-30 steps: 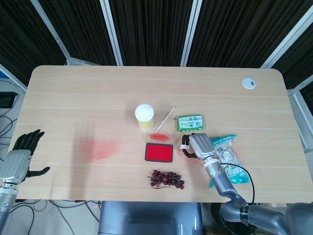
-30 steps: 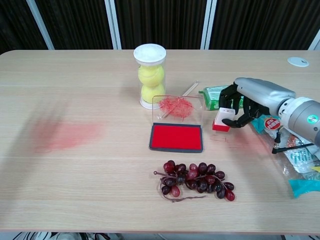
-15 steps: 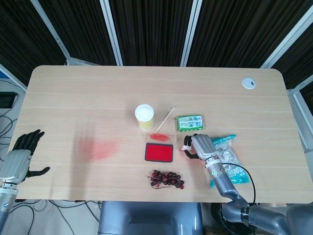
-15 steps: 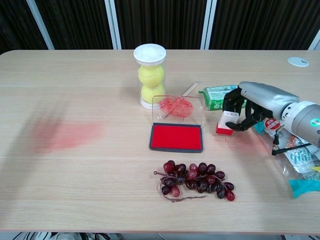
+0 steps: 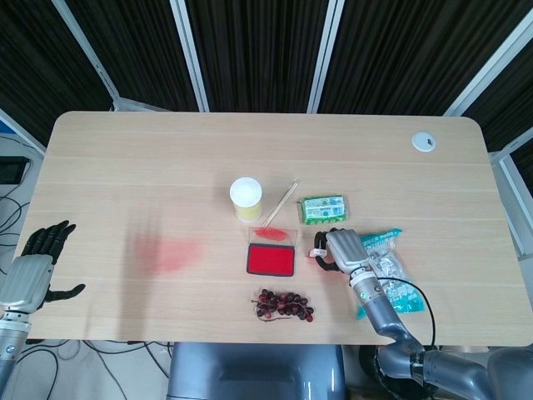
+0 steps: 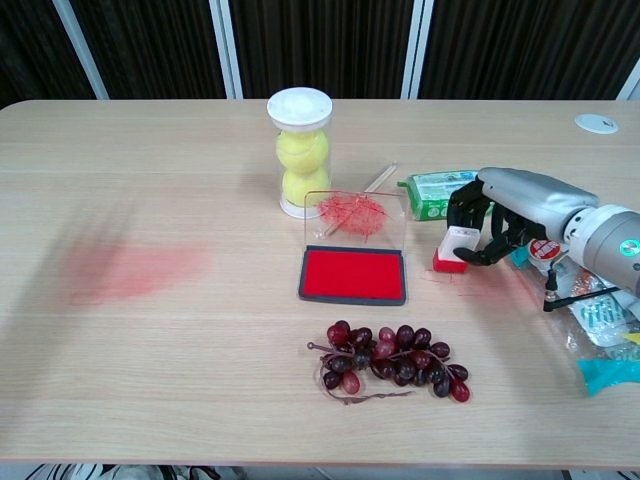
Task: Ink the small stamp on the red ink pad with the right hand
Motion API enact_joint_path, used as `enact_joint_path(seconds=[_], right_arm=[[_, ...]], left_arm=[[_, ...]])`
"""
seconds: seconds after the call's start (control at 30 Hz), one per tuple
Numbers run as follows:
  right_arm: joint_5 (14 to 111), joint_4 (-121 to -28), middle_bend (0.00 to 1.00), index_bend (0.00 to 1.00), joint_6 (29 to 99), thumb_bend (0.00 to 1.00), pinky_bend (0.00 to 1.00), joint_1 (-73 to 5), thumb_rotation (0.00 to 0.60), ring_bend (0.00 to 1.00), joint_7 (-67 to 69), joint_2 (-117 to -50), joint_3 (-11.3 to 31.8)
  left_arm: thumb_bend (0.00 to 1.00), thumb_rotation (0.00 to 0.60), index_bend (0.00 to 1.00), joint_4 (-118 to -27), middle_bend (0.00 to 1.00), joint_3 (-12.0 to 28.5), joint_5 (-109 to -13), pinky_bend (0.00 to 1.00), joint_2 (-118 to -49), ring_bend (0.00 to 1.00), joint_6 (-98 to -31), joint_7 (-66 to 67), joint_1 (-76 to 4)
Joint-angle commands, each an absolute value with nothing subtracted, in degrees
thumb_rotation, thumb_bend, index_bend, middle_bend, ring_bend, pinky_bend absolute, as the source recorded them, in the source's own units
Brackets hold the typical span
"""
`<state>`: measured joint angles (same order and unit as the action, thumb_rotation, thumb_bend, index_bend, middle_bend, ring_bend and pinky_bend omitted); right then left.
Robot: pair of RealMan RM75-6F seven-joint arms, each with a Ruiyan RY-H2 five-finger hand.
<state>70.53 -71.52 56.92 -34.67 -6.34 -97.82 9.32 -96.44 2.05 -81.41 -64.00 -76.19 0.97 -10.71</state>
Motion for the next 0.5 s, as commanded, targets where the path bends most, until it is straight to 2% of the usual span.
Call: enact_joint_path(seconds=[0.03, 0.5], right_arm=[[70.39, -71.39, 0.54, 0.77, 56.72, 0.58, 0.47, -34.66, 0.600, 0.43, -6.60, -97.89, 9.25], [69.37, -71.48, 0.52, 0.74, 55.92, 0.55, 0.47, -34.64, 0.600, 0.41, -8.12, -97.80, 9.38]], left_arm=[[0.05, 0.600, 0.00, -96.46, 0.00, 2.06, -81.40, 0.00, -63.98, 0.00, -76.19, 0.96, -10.71], [0.05, 0.600, 0.00, -96.44, 0.00, 2.06, -81.40, 0.00, -63.98, 0.00, -76.17, 0.98, -10.71]])
